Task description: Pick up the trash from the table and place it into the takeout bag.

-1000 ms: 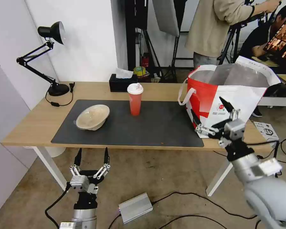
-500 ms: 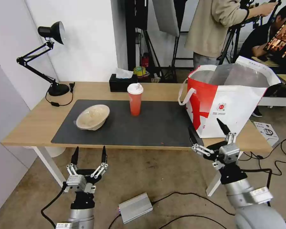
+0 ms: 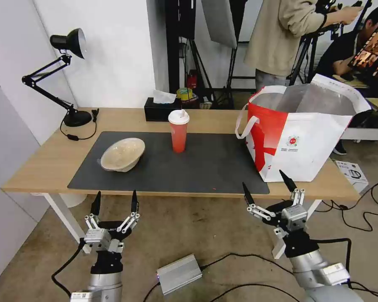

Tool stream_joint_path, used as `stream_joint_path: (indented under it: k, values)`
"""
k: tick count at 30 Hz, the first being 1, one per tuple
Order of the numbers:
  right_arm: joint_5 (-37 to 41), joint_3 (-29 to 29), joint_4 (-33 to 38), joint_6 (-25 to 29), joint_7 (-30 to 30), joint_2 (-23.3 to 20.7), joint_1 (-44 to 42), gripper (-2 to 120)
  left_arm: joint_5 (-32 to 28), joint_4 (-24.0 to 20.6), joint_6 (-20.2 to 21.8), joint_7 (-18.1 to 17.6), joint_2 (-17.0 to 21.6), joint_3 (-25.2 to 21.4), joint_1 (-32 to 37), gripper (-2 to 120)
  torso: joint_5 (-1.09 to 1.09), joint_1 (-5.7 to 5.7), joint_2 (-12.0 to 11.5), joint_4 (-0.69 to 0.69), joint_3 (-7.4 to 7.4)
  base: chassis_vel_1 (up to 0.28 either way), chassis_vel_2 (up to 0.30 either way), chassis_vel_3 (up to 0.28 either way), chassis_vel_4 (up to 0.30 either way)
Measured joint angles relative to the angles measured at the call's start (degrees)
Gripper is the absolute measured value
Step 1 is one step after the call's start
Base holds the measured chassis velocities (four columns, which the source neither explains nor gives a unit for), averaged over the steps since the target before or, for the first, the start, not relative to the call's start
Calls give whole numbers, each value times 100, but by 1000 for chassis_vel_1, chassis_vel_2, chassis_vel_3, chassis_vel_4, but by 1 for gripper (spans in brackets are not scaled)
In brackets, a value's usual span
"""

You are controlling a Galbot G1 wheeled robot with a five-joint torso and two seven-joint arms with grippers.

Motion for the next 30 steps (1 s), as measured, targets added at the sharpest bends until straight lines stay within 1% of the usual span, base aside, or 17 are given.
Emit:
stream_joint_path:
  k: [7, 18, 25, 30]
  values:
    - [-45, -63, -27, 42, -7, 36, -14, 100, 1, -6, 32, -2, 16, -1, -22, 100, 0, 0, 0, 0, 0, 0, 0, 0, 0]
    - [3, -190, -82, 31, 21, -67, 62, 100, 2, 37, 45, -4, 45, -5, -23, 100, 0, 0, 0, 0, 0, 0, 0, 0, 0]
    - [93, -223, -91, -81, 47, -156, 131, 100, -16, 86, 45, -7, 122, 17, -66, 100, 0, 0, 0, 0, 0, 0, 0, 0, 0]
    - [263, -128, -42, -199, 71, -244, 183, 100, -47, 171, 81, -6, 217, 94, -170, 100, 0, 0, 0, -1, 0, 0, 0, 0, 0]
